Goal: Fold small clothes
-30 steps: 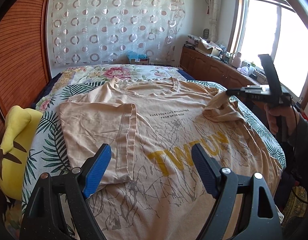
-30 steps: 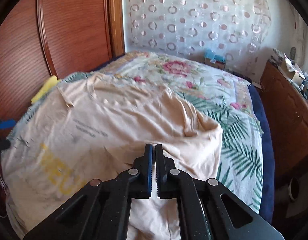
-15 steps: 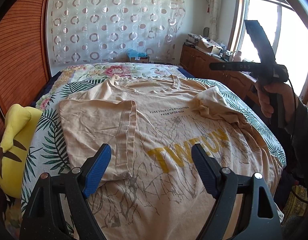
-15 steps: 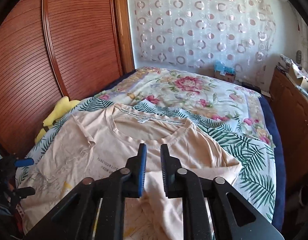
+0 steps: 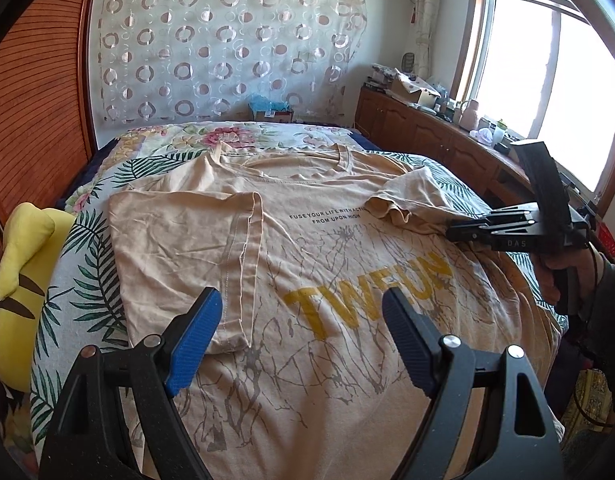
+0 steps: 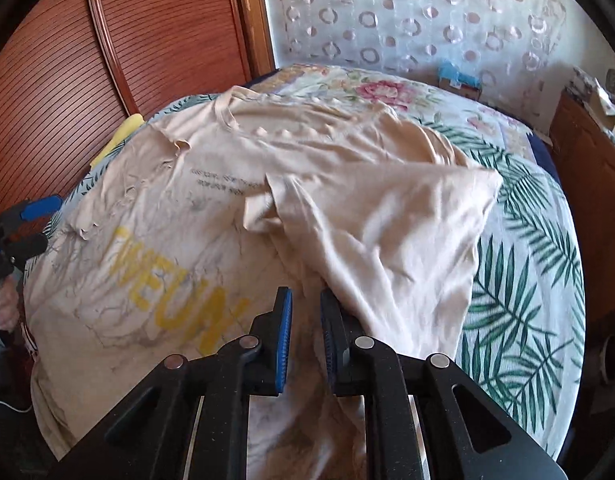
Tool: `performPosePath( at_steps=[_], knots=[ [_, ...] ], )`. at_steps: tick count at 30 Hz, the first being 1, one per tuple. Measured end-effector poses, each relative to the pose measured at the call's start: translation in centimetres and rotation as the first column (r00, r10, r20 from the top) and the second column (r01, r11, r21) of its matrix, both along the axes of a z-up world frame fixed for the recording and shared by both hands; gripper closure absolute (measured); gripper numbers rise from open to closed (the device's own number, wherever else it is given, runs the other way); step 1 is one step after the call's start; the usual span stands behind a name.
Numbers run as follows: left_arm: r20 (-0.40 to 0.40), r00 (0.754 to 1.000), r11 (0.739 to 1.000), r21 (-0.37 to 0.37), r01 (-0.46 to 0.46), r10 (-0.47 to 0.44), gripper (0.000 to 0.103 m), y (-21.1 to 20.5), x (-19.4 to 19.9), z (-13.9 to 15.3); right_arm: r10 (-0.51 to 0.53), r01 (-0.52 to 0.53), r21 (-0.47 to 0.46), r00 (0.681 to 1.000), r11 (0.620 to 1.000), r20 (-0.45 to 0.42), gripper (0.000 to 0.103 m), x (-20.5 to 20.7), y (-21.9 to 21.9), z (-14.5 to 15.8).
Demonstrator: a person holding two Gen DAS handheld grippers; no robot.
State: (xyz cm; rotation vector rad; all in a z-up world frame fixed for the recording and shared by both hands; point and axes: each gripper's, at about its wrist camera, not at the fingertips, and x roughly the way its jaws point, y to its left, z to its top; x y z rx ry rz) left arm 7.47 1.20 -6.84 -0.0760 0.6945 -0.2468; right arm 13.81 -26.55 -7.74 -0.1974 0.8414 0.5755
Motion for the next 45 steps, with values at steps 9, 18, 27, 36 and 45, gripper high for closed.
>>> performPosePath(
  at_steps=[9,18,27,36,45],
  knots=[
    [-0.002,1.0,1.0,-0.006,0.006,-0.006,0.02,-0.2,-0.1,0.0,-0.093,0.094,-0.023,0.994,0.995,0.049,0.078,0.8,-2.0,0.7],
    [-0.014,0.999,0.999,-0.002,0.038,-0.038,0.02,-1.3,-0.3,-0.3,-0.103,0.104,-0.052,0.995,0.993,0.015,0.071,1.9,-0.7,-0.3],
    [-0.022,0.999,0.999,-0.01,0.034,-0.035,0.02,-1.2,-0.2,-0.5,-0.07,0.077,-0.108,0.996,0.991,0.063,0.093,0.2,1.1,-0.4],
    [-0.023,0.999,0.999,-0.01,0.033,-0.033,0.02,-1.2,-0.1,-0.6,0.003,-0.007,0.028,0.99,1.0,0.139,0.094,-4.6,0.5,2.1],
    [-0.026,0.999,0.999,-0.004,0.035,-0.036,0.02,-1.2,-0.1,-0.6,0.032,-0.036,0.021,0.989,0.999,0.146,0.092,-6.1,0.2,2.2]
  ],
)
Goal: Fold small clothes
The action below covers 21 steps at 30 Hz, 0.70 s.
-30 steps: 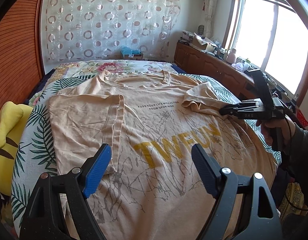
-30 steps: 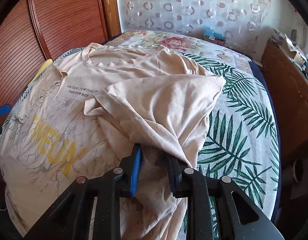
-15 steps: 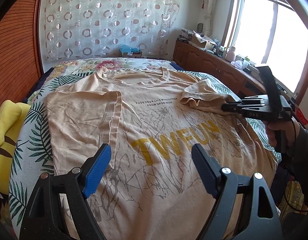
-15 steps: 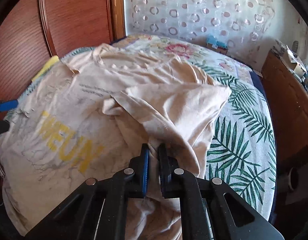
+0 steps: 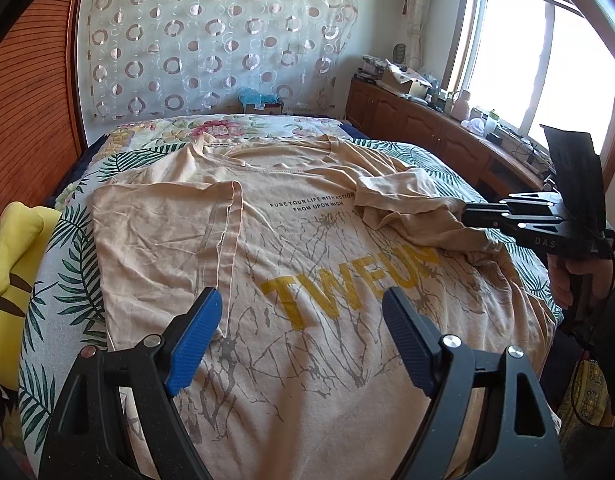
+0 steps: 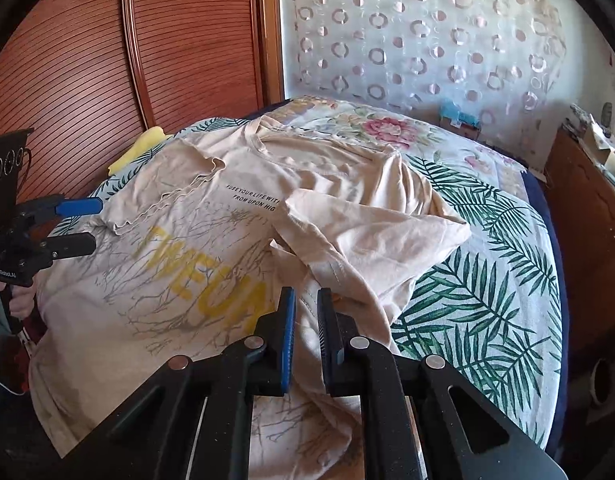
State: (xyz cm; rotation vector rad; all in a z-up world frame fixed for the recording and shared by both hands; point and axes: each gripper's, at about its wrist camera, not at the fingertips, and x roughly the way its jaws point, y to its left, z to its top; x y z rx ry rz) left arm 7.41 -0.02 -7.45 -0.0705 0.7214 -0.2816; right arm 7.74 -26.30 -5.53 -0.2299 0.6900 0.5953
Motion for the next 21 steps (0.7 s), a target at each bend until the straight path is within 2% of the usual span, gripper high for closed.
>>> performPosePath(
  at_steps=[4,7,12,15,18,21],
  knots=[
    [0.002,1.0,1.0,-0.001,-0.004,0.004,0.02,0.2,0.0,0.0,-0.013,0.012,0.051,1.0,0.999,0.026,0.091,0.3,-1.2,1.4],
    [0.001,1.0,1.0,-0.002,-0.01,0.01,0.02,0.3,0.0,0.0,-0.053,0.052,0.035,0.998,0.998,0.028,0.091,1.0,-2.0,1.7],
    [0.005,1.0,1.0,-0.001,-0.002,0.002,0.02,0.2,0.0,0.2,-0.038,0.038,-0.001,0.999,0.999,0.003,0.091,2.2,-1.7,1.3],
    [0.009,1.0,1.0,0.004,0.002,-0.002,0.02,0.1,0.0,0.4,-0.059,0.059,0.013,0.998,0.998,-0.005,0.089,3.5,-1.9,1.3],
    [0.012,1.0,1.0,0.015,-0.003,0.003,0.02,0.8,0.6,0.6,-0.126,0.126,-0.006,0.992,0.992,0.013,0.062,5.6,-2.6,1.2],
    [0.013,1.0,0.999,0.033,-0.016,0.016,0.02,1.6,1.5,0.8,-0.156,0.156,0.009,0.987,0.988,-0.03,0.061,8.4,-3.5,0.5]
  ],
)
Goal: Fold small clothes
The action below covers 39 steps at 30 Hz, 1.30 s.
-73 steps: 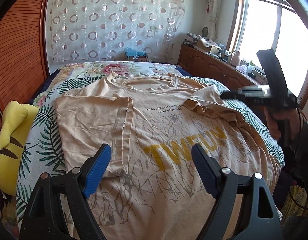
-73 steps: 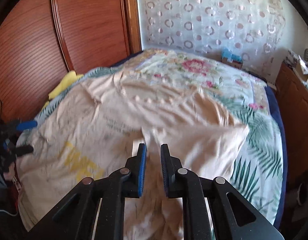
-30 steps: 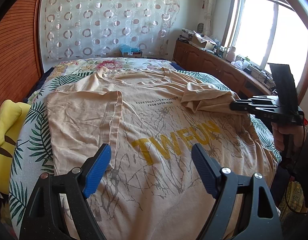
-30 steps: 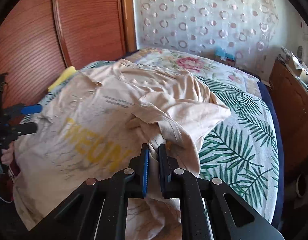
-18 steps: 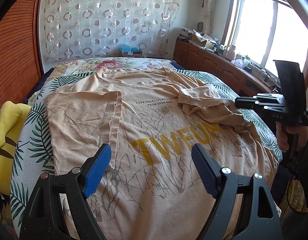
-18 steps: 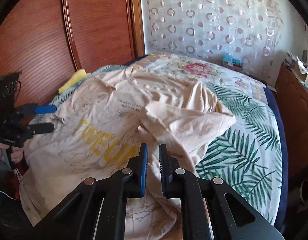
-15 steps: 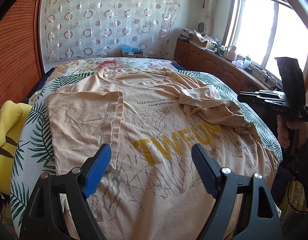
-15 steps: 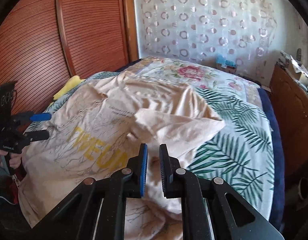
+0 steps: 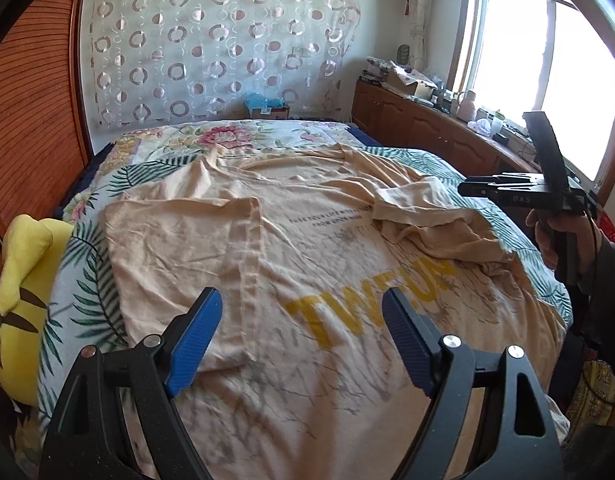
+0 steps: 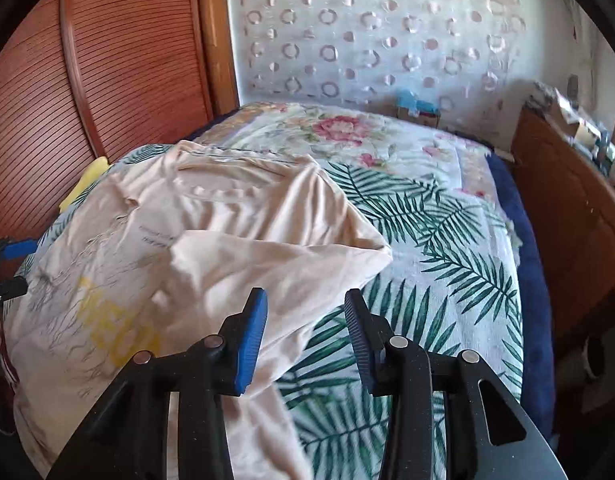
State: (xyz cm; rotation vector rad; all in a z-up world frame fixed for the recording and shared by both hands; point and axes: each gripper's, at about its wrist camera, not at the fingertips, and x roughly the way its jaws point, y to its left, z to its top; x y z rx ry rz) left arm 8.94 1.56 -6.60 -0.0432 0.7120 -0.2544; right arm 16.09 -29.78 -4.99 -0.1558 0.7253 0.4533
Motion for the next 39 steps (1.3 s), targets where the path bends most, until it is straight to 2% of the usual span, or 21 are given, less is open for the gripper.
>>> performPosePath(
  at_steps=[5,9,12,14,18,19,20,21,24,26,28,30,32,36,37,38,39],
  knots=[
    [-0.014,0.999,1.0,0.003,-0.031,0.031,0.02,2.8,2.5,0.1,-0.052,0.053,0.018,0.995,0.998,-0.083,0.06,4.7,-0.4,-1.6],
    [-0.026,0.997,0.997,0.025,-0.073,0.073,0.02,5.3,4.6,0.1,-0.076,0.08,0.029,0.991,0.996,-0.112,0.06,7.3,0.5,-2.1],
    [-0.04,0.993,0.994,0.032,-0.107,0.109,0.02,7.2,6.1,-0.2,-0.084,0.085,0.002,0.988,0.996,-0.127,0.06,9.0,1.8,-2.7],
    [-0.057,0.989,0.99,0.035,-0.138,0.139,0.022,8.5,7.1,-0.8,-0.091,0.089,-0.03,0.991,0.996,-0.095,0.06,9.2,2.4,-2.6],
    [-0.087,0.979,0.982,0.051,-0.179,0.183,0.025,10.5,8.9,-1.9,-0.081,0.074,-0.093,0.993,0.993,-0.082,0.061,10.2,4.1,-3.0],
    [-0.093,0.978,0.982,0.048,-0.182,0.186,0.025,10.7,9.1,-2.1,-0.07,0.062,-0.098,0.994,0.993,-0.079,0.072,10.2,4.4,-3.0],
    [-0.102,0.977,0.982,0.042,-0.186,0.189,0.025,11.0,9.5,-2.3,-0.051,0.043,-0.096,0.996,0.994,-0.077,0.077,10.1,4.6,-2.9],
    [-0.108,0.975,0.981,0.041,-0.189,0.193,0.025,11.2,9.8,-2.6,-0.039,0.032,-0.107,0.997,0.994,-0.07,0.094,10.1,4.8,-2.9],
    [-0.126,0.969,0.976,0.06,-0.209,0.215,0.025,11.7,10.6,-3.3,-0.048,0.044,-0.136,0.999,0.99,-0.025,0.098,10.5,4.3,-2.9],
    [-0.127,0.968,0.975,0.07,-0.211,0.218,0.025,11.8,10.8,-3.5,-0.105,0.11,-0.146,0.994,0.983,0.041,0.098,10.2,3.4,-2.0],
    [-0.126,0.968,0.975,0.065,-0.211,0.218,0.025,11.9,11.0,-3.4,-0.158,0.165,-0.111,0.985,0.98,0.067,0.098,10.3,2.0,-1.1],
    [-0.127,0.968,0.976,0.06,-0.211,0.218,0.025,12.1,11.3,-3.4,-0.159,0.164,-0.095,0.986,0.982,0.056,0.098,10.6,1.4,-1.0],
    [-0.129,0.967,0.975,0.059,-0.214,0.22,0.025,12.3,11.8,-3.5,-0.16,0.166,-0.124,0.985,0.978,0.061,0.098,10.8,1.3,-1.4],
    [-0.147,0.964,0.975,0.062,-0.214,0.221,0.025,12.8,12.9,-4.1,-0.107,0.11,-0.096,0.994,0.989,0.032,0.098,10.6,1.5,-2.1],
    [-0.153,0.964,0.975,0.058,-0.212,0.219,0.027,13.0,13.3,-4.3,-0.097,0.1,-0.093,0.995,0.991,0.029,0.093,10.4,1.5,-2.3],
    [-0.159,0.963,0.976,0.054,-0.212,0.218,0.033,13.2,13.5,-4.5,-0.09,0.092,-0.087,0.996,0.992,0.026,0.087,10.3,1.1,-2.2],
    [-0.164,0.962,0.976,0.051,-0.211,0.217,0.037,13.3,13.7,-4.6,-0.081,0.083,-0.073,0.996,0.994,0.023,0.073,10.2,0.6,-2.1]
  ],
)
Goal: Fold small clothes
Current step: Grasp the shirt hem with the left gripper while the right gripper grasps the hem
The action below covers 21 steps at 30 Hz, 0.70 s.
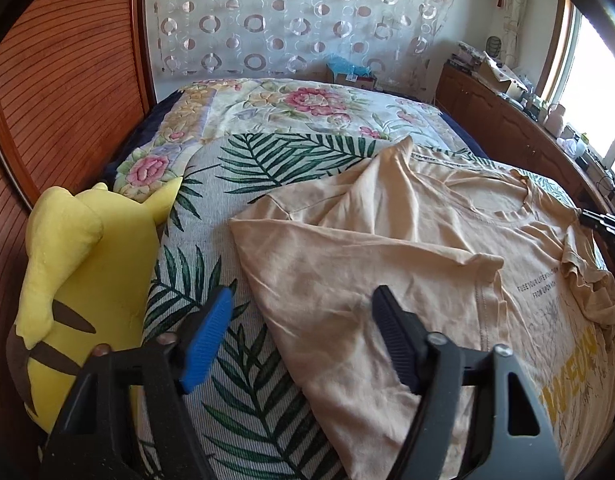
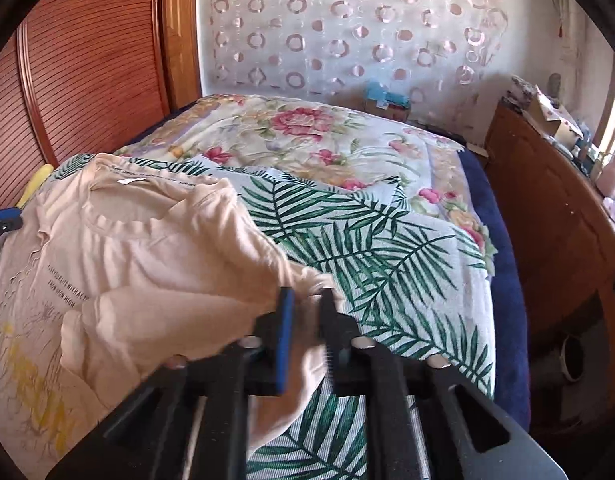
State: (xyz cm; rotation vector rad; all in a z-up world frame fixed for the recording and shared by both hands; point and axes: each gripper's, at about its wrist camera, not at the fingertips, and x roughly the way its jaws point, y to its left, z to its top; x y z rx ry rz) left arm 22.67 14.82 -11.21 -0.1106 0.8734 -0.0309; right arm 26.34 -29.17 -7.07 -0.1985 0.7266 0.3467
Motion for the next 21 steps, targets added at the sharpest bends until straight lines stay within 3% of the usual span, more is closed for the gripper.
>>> performPosePath(
  at_steps=[1,4,8,12,18,20,21],
  knots=[
    [-0.006,1.0,1.0,-0.004,-0.001,0.001,0.039,0.2,0.4,-0.1,0.009,-0.009,0.018,1.0,1.0,-0.006,0.066,0.0,-0.3,-0.2],
    [-0.003,1.0,1.0,0.002,-0.007,0.007,0.046,0.6,1.1,0.0,-0.017,0.018,0.022,0.999,1.0,-0.032,0.062,0.3,-1.9,-0.7],
    [-0.014,1.0,1.0,-0.007,-0.022,0.022,0.046,1.2,2.5,0.0,-0.047,0.047,-0.001,0.996,0.999,-0.075,0.06,1.4,-2.4,-1.7],
    [-0.016,1.0,1.0,-0.004,-0.022,0.022,0.046,1.3,3.8,0.0,-0.047,0.053,0.056,0.994,0.997,-0.099,0.06,2.3,-2.5,-1.6],
    [-0.022,1.0,1.0,0.025,-0.013,0.014,0.071,0.8,5.0,0.1,0.016,-0.01,0.06,0.995,0.998,-0.101,0.06,2.6,-1.0,-1.7],
    [-0.029,1.0,1.0,0.008,0.009,-0.009,0.094,0.5,5.1,0.2,0.059,-0.054,0.053,0.993,0.997,-0.097,0.076,2.3,-0.1,-1.8],
    [-0.031,0.999,1.0,0.006,0.015,-0.014,0.095,0.3,5.1,0.2,0.083,-0.079,0.048,0.992,0.996,-0.097,0.092,2.2,0.4,-1.7]
  ],
)
